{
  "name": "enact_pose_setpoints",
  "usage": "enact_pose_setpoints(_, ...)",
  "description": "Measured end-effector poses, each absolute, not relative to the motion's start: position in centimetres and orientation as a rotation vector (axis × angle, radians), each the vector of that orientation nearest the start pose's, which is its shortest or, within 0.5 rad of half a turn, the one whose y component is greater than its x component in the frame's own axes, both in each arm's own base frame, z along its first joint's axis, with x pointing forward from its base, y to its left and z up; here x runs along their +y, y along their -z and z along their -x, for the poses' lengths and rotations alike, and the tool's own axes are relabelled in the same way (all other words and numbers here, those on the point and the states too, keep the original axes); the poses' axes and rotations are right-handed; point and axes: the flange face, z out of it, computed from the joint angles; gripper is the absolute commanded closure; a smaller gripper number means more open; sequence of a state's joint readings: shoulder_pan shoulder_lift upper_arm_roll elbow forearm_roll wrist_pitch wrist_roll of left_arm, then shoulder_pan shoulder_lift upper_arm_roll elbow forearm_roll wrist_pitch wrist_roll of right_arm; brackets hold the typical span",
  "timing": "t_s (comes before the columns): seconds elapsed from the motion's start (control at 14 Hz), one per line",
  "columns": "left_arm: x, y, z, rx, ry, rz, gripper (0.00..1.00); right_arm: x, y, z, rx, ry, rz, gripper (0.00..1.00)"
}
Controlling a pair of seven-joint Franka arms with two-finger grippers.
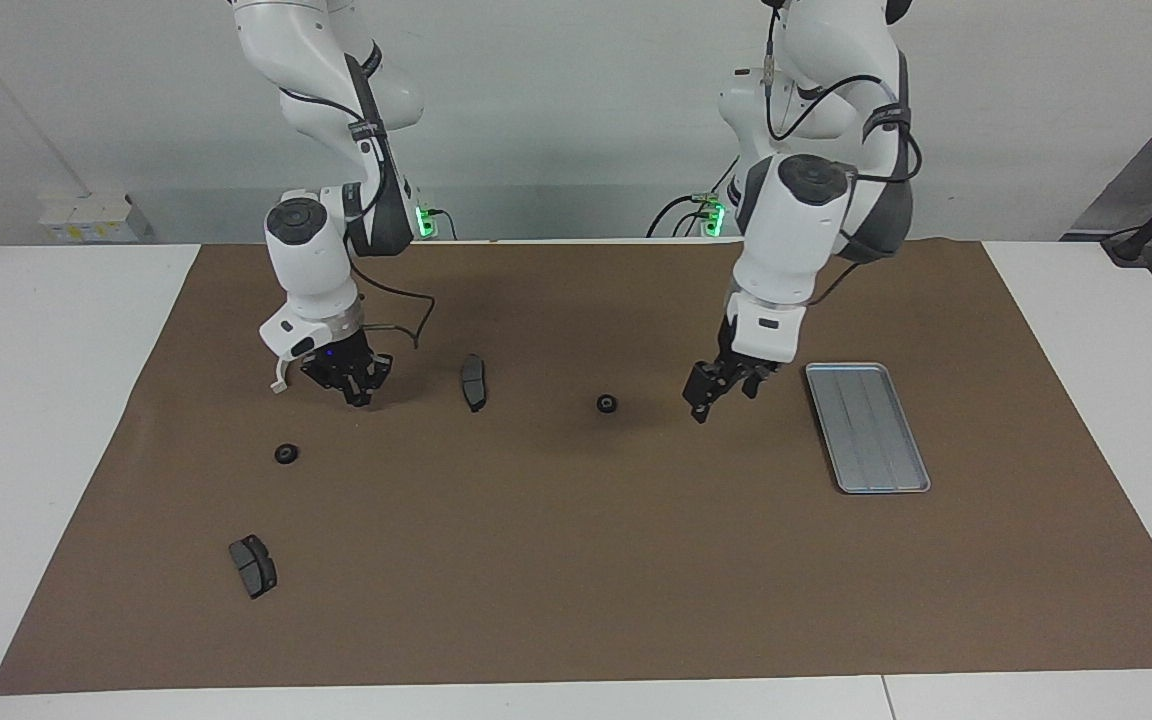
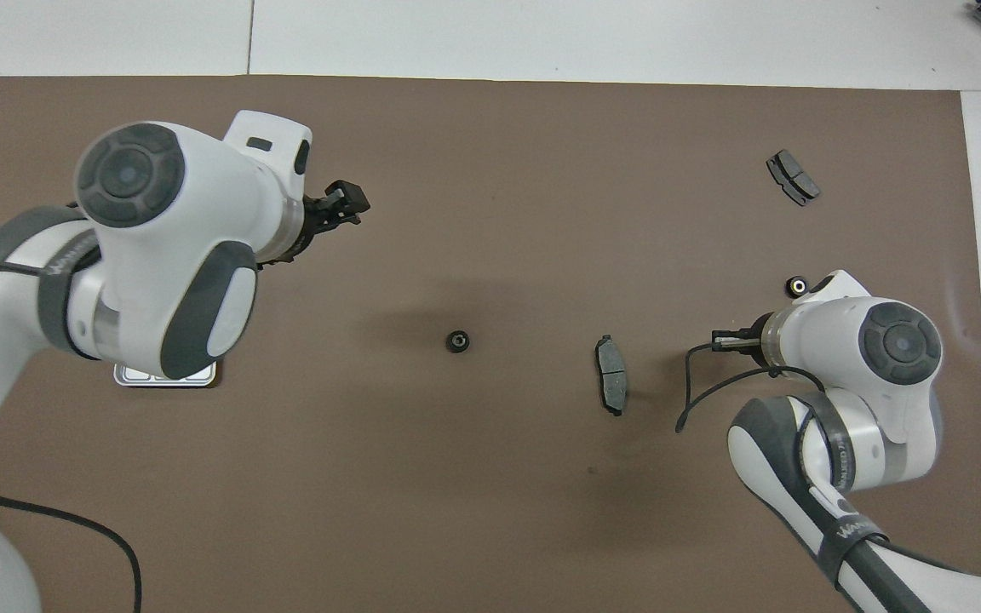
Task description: Place bearing gear from tray to pile
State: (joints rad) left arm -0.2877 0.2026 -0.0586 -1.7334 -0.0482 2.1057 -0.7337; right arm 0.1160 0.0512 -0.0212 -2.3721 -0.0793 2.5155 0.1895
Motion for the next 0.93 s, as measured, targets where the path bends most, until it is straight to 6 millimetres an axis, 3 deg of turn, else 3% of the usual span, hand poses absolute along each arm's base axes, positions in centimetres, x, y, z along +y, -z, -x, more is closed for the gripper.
enact_pose_setpoints(0.07, -19.3, -48.5, -60.4, -0.611, 0.144, 3.213, 0.0, 4.9, -30.9, -50.8, 0.051, 0.151, 3.175, 0.0)
enact_pose_setpoints(0.36, -9.5, -50.3, -60.3, -0.342, -0.03, 3.211, 0.0, 5.8, -31.5, -51.2, 0.066, 0.166, 3.15, 0.0)
enact_pose_setpoints(0.5, -5.9, -51.5, -59.4, -0.246, -0.082, 3.199, 0.0, 7.8, -33.0, -51.9, 0.064, 0.193, 3.116, 0.0)
enact_pose_setpoints(0.72, -3.4, -54.4, -57.8, -0.154, -0.075, 3.156, 0.0, 13.3, -35.3, -52.3, 0.073, 0.229, 3.081, 0.0)
enact_pose_setpoints(0.93, -2.2, -56.8, -56.2, -0.116, -0.064, 3.156, 0.0, 18.8, -35.9, -51.3, 0.077, 0.241, 3.059, 0.0)
